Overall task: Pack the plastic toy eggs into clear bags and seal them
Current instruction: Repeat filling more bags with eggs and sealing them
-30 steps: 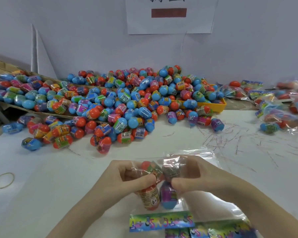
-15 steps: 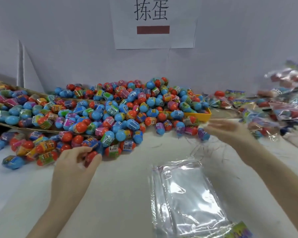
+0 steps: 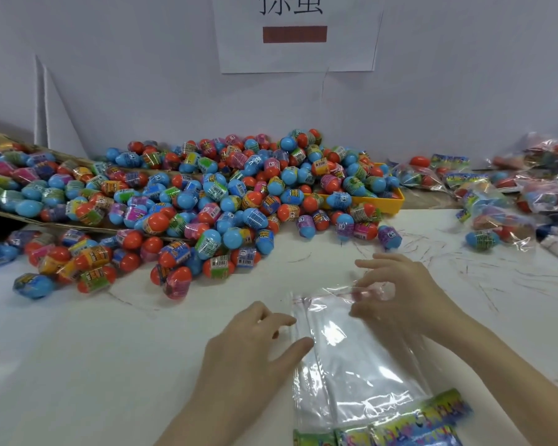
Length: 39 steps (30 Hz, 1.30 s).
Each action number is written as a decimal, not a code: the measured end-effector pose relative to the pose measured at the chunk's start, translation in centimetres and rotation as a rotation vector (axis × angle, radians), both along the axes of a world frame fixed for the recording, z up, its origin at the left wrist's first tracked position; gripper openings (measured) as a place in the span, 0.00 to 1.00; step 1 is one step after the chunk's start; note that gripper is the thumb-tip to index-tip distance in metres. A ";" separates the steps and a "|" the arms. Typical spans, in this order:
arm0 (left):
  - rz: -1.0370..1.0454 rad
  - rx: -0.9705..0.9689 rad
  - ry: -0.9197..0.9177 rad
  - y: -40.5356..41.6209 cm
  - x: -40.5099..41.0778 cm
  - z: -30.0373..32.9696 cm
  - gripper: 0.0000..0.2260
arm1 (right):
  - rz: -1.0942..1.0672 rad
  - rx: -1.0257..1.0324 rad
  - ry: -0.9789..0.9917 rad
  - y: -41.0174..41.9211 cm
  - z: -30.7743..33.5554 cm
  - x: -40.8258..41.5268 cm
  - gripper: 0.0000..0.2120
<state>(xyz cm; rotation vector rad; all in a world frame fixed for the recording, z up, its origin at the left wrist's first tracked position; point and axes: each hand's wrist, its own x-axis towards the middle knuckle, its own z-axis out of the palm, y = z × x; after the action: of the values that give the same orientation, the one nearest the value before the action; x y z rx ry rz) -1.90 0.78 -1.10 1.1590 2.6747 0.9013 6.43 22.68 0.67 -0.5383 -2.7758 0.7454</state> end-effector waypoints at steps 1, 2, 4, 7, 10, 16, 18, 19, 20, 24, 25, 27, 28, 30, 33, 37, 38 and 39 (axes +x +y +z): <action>0.006 0.000 -0.010 0.3 0.2 -0.1 0.19 | -0.012 -0.057 0.034 -0.1 0.1 0.0 0.09; 0.017 0.008 -0.035 0.6 0.4 0.1 0.21 | -0.028 -0.132 0.060 -0.3 0.3 0.1 0.08; 0.056 0.064 -0.127 1.2 0.6 0.9 0.24 | -0.023 -0.358 0.098 -0.5 1.6 0.2 0.07; 0.084 0.256 -0.367 2.1 0.3 2.7 0.29 | 0.059 -0.750 0.189 -1.3 5.1 0.5 0.10; -0.092 0.475 -0.810 3.0 0.4 4.8 0.24 | 0.130 -0.900 0.317 -2.7 7.5 0.6 0.16; -0.113 0.877 -0.819 2.6 1.4 6.8 0.10 | 0.206 -1.075 0.308 -4.2 8.3 2.0 0.37; -0.096 0.908 -0.813 2.2 1.5 7.1 0.10 | 0.201 -1.074 0.298 -4.7 7.9 2.4 0.38; -0.093 0.906 -0.806 2.1 1.6 7.2 0.09 | 0.187 -1.076 0.317 -5.0 7.7 2.4 0.36; -0.095 0.895 -0.796 2.0 1.7 7.4 0.09 | 0.160 -1.074 0.334 -5.4 7.7 2.4 0.33; -0.010 0.902 -0.722 1.5 2.1 7.4 0.13 | -0.006 -1.007 0.443 -6.7 7.4 1.9 0.32; 0.055 0.902 -0.623 1.5 2.2 7.2 0.13 | -0.067 -0.958 0.518 -7.0 7.1 1.8 0.32; 0.200 0.841 -0.285 1.4 2.3 6.7 0.12 | -0.154 -0.850 0.678 -8.1 6.6 1.9 0.28; 0.248 0.784 -0.067 1.4 2.2 6.3 0.12 | -0.151 -0.817 0.712 -8.9 6.5 2.1 0.25; 0.264 0.685 0.356 1.5 2.3 5.4 0.08 | -0.062 -0.789 0.632 -10.9 6.0 2.3 0.28; 0.262 0.581 0.661 1.8 2.7 4.7 0.09 | 0.015 -0.792 0.525 -12.6 5.2 1.8 0.29; 0.113 0.501 0.591 1.4 3.8 4.3 0.10 | -0.078 -1.063 0.621 -12.2 4.8 1.0 0.11; 0.076 0.510 0.495 0.8 3.9 4.3 0.13 | -0.085 -1.065 0.599 -11.8 4.7 1.0 0.08; 0.072 0.546 0.395 0.2 3.9 4.5 0.15 | -0.079 -1.067 0.556 -11.3 4.7 1.0 0.06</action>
<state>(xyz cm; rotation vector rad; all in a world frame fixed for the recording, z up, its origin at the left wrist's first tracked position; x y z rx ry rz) 2.03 0.97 3.36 1.4793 2.8707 1.6452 7.43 11.39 5.39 -0.4735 -1.6715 1.9726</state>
